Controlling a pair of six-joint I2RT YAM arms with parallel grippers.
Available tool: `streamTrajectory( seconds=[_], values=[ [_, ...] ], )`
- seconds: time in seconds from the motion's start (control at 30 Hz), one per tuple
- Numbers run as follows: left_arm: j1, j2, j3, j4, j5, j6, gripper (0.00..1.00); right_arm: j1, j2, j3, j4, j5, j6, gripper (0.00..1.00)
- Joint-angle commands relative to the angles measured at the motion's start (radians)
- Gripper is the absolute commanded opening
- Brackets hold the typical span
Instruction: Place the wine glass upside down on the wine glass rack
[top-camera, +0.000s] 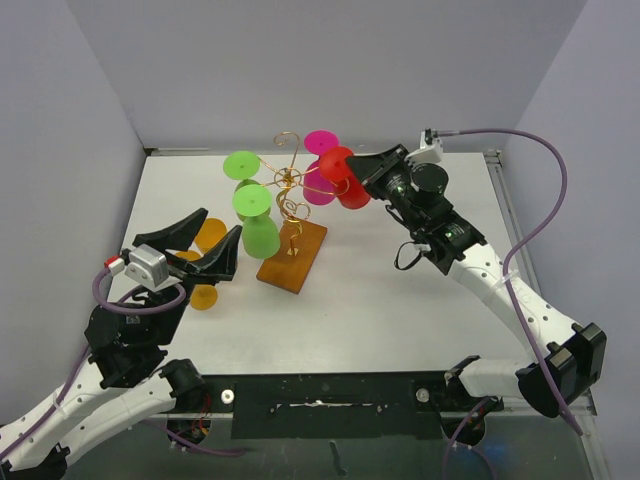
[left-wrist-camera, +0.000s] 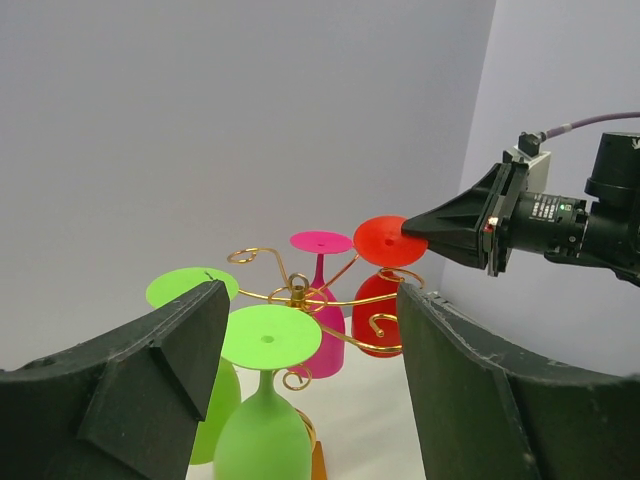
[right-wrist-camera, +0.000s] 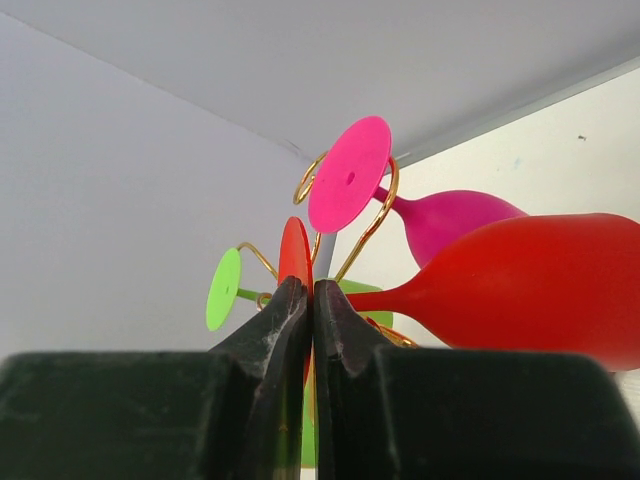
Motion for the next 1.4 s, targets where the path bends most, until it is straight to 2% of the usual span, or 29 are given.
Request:
streamTrajectory(
  seconds=[0.0,0.33,0.73,1.37],
  values=[
    [-0.002,0.001,0.023,0.029,-0.004,-0.010,0.65,0.007,-0.001,0.048,0.026,-0.065,-0.017,0.00],
    [-0.001,0.006,0.025,0.025,-0.008,-0.009,0.65,0.006,0.015,0.070,0.016,-0.170,-0.047,0.00],
    [-0.001,0.007,0.024,0.031,-0.011,-0.016,0.65,0.008,0.067,0.119,-0.011,-0.224,-0.083,0.00],
    [-0.001,0.030,0.017,0.039,-0.027,-0.009,0.65,0.011,-0.031,0.034,-0.031,-0.276,-0.071,0.00]
  ],
)
